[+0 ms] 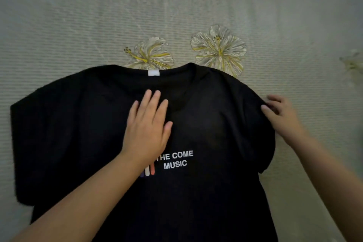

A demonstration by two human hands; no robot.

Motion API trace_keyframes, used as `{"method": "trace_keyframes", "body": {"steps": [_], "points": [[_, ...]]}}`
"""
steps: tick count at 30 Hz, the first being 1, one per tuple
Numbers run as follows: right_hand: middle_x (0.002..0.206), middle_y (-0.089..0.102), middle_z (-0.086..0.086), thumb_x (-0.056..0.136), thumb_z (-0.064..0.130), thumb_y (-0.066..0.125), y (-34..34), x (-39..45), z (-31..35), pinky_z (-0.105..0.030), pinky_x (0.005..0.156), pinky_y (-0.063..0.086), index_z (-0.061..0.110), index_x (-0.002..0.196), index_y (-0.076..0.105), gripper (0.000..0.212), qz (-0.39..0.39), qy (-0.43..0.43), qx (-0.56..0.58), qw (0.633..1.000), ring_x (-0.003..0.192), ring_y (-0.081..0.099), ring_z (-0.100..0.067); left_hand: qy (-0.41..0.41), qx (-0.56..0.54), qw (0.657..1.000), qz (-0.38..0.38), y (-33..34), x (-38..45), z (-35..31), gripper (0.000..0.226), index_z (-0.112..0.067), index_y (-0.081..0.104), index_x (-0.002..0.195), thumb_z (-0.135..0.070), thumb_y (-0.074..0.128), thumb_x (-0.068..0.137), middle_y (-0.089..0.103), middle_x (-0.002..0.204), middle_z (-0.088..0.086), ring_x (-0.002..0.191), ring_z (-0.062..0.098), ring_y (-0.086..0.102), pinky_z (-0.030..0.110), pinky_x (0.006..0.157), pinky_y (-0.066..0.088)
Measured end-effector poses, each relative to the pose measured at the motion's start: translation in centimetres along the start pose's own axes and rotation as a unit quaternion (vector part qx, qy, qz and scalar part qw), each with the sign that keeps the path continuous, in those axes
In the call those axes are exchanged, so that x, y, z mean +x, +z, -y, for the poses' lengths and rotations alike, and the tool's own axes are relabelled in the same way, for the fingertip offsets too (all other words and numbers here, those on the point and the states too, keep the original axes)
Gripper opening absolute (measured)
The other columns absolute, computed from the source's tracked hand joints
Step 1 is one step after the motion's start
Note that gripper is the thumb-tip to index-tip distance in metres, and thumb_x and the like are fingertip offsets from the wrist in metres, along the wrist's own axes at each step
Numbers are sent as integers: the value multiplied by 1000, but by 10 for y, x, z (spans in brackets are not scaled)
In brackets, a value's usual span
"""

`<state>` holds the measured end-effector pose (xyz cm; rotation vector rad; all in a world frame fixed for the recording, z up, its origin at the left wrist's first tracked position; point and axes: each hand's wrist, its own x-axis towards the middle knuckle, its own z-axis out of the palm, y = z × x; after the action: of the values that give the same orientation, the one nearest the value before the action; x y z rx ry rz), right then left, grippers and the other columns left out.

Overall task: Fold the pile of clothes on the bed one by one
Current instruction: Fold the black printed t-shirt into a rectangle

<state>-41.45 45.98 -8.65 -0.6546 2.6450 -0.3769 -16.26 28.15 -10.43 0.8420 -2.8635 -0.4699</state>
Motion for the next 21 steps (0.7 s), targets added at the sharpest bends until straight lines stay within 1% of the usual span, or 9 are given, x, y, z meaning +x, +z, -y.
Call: {"method": "trace_keyframes", "body": {"steps": [4, 5, 7, 9, 10, 13, 16, 18, 21], "points": [[122, 53, -19, 81, 1, 65, 4, -5, -12, -34, 102, 34, -6, 85, 66, 9, 19, -53, 18, 998, 116, 46, -30, -14, 19, 998, 66, 22, -3, -26, 50, 1, 56, 121, -23, 69, 79, 51, 129, 23, 123, 40, 45, 60, 97, 28], [107, 60, -16, 83, 1, 62, 1, -2, -10, -28, 91, 42, -1, 80, 65, 4, 4, -42, 69, 997, 103, 54, -25, -20, 32, 997, 67, 24, -1, -27, 49, 0, 56, 121, -24, 69, 80, 51, 130, 23, 123, 40, 45, 60, 97, 29], [74, 56, -3, 89, 6, 54, -10, 8, -4, -13, 58, 41, 16, 70, 52, 22, -34, 16, 209, 977, 66, 55, -4, -34, 42, 996, 72, 27, 2, -27, 51, -2, 52, 126, -25, 65, 82, 47, 134, 24, 127, 39, 40, 59, 100, 26], [64, 45, 3, 92, 9, 50, -20, 18, -2, -11, 48, 35, 21, 67, 41, 29, -50, 48, 293, 954, 49, 47, 5, -52, 49, 992, 107, 28, 6, -32, 55, -6, 40, 136, -29, 53, 88, 33, 145, 20, 136, 34, 25, 57, 107, 14], [64, 43, 4, 92, 12, 51, -25, 23, 0, -13, 48, 34, 21, 66, 39, 29, -52, 41, 265, 962, 51, 46, 2, -63, 58, 989, 123, 29, 9, -34, 57, -9, 30, 141, -32, 42, 91, 23, 150, 16, 140, 30, 15, 55, 109, 7], [73, 50, -2, 89, 22, 55, -34, 38, -3, -26, 59, 30, 12, 78, 46, 18, -74, -26, 2, 997, 69, 48, -20, -86, 75, 984, 136, 35, 18, -44, 60, -14, 4, 146, -39, 19, 93, -2, 155, 11, 142, 25, -9, 51, 110, -6], [101, 58, -17, 90, 31, 53, -31, 45, -9, -37, 77, 33, 3, 112, 49, 36, -98, -54, -198, 974, 94, 53, -33, -103, 51, 985, 125, 37, 25, -52, 60, -12, 9, 146, -37, 25, 94, 2, 154, 12, 142, 25, -6, 51, 110, -7], [119, 52, -20, 90, 36, 50, -23, 43, -17, -42, 92, 27, 5, 127, 44, 48, -128, -49, -223, 965, 111, 46, -34, -113, 23, 989, 95, 36, 24, -52, 58, -9, 20, 144, -33, 34, 93, 12, 153, 14, 142, 26, 3, 50, 110, -5], [133, 44, -20, 94, 36, 42, -21, 32, -39, -43, 102, 23, 3, 133, 40, 51, -174, 100, -72, 977, 124, 37, -33, -114, 13, 991, 75, 38, 23, -53, 56, -8, 27, 142, -35, 30, 93, 19, 151, 15, 141, 27, 9, 48, 110, -4]]}}
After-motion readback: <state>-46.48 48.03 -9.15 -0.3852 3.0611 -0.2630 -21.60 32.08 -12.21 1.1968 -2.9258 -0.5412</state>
